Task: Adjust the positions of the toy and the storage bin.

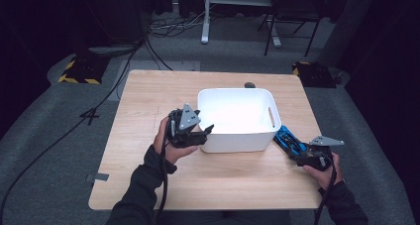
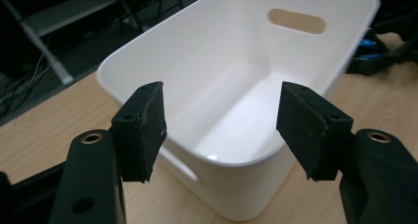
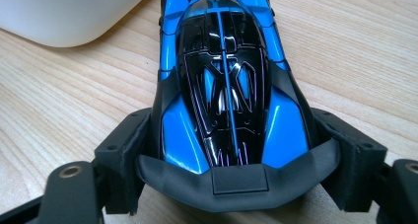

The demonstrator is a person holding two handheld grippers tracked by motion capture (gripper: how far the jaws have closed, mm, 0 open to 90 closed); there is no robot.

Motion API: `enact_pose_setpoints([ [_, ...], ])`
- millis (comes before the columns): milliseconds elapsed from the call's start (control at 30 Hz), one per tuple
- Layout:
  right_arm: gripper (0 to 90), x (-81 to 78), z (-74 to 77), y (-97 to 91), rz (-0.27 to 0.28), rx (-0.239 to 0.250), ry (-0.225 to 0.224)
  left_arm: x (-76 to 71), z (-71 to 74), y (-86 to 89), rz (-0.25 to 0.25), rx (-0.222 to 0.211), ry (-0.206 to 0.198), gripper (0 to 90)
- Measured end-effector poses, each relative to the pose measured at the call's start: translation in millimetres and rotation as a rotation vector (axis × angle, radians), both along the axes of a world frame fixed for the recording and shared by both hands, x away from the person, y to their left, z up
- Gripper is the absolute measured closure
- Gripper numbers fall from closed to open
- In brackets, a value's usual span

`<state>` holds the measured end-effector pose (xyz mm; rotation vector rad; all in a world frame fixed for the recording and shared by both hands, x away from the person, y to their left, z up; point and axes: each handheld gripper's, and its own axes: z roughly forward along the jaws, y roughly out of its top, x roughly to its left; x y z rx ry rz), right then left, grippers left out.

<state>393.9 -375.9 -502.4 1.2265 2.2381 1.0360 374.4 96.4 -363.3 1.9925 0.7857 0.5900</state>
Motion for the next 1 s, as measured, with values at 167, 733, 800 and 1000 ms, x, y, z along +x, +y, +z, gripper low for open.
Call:
enact_pose_setpoints([
  [167,23.8,0.0,-0.1,0.1,0.0,-0.001,0.0,17.5,-6.2,7.8,0.104,-0.025,0.041,30.0],
  [733,23.8,-0.1,-0.2,0.4,0.001,-0.001,0.0,72.5,-17.8,5.4,0.17,0.033,0.086,50.7],
  [800,23.8,-0.2,-0.1,0.3,0.002,-0.001,0.0,80.1,-19.1,9.7,0.192,-0.012,0.111,43.0],
  [1000,23.8,-0.1,-0.1,0.3,0.004,-0.001,0.0,91.1,-23.6,15.1,0.179,-0.082,0.181,39.8],
])
